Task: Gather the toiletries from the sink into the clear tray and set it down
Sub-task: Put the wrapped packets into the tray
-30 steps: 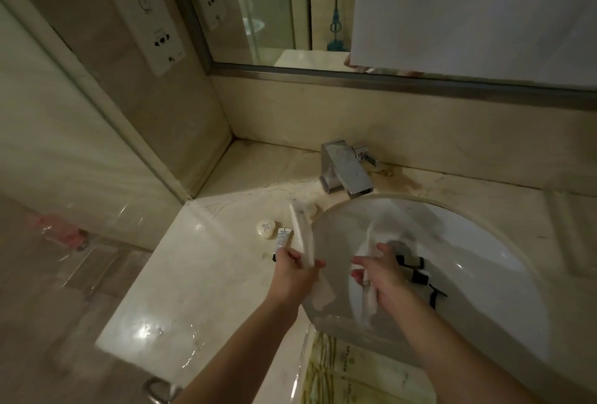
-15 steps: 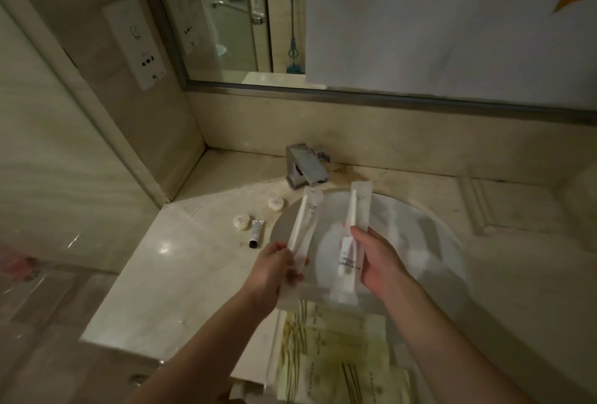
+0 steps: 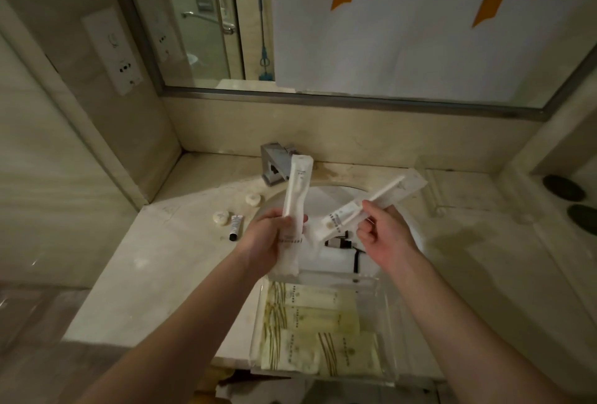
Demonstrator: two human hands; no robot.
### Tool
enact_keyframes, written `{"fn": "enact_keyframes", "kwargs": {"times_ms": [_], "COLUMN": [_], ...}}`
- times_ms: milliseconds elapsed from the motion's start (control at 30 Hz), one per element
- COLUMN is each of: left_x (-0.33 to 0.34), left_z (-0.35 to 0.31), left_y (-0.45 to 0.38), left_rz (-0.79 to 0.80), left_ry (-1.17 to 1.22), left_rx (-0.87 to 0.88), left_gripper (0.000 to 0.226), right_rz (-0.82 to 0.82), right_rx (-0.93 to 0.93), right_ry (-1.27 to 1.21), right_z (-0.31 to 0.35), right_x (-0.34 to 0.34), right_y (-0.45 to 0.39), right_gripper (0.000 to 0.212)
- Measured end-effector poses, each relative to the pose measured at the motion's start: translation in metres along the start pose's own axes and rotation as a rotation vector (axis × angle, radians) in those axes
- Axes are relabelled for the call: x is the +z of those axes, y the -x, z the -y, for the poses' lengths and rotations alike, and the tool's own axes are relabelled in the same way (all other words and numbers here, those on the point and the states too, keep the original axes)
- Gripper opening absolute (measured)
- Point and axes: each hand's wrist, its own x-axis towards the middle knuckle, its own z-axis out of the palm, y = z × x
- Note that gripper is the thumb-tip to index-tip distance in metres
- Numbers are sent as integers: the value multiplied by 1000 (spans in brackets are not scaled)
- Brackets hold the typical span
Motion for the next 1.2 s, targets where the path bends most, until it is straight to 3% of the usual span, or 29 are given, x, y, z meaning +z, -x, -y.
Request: {"fn": "enact_keyframes", "kwargs": {"times_ms": [100,233,400,567,900,1100,1200], "left_x": [5,13,21,21,41,57,63], "left_z": [-6,-11,-15,-19,-11,6,17], "left_y": [1,3,5,4,4,2,4], "left_rz": [26,71,117,125,219,225,209], "left_ry": [33,74,78,-11,-156,-67,-66], "left_rx": [1,-4,6,8,-4,-16,1], "left_gripper": [22,24,25,35,37,49,43], "right_rz": [-10,-20,-44,-36,269,217,264], "right_rx": [-8,-34,-95,-124,-191,-347,-368], "right_ry": [-30,-70,28,137,724,866,969], "right_z": [12,24,36,42,27,19,13], "right_x": [-4,-8,-14,-15,0,6,12], "right_y": [5,9,10,8,13,11,12], "right_gripper": [4,23,5,6,25,15,14]}}
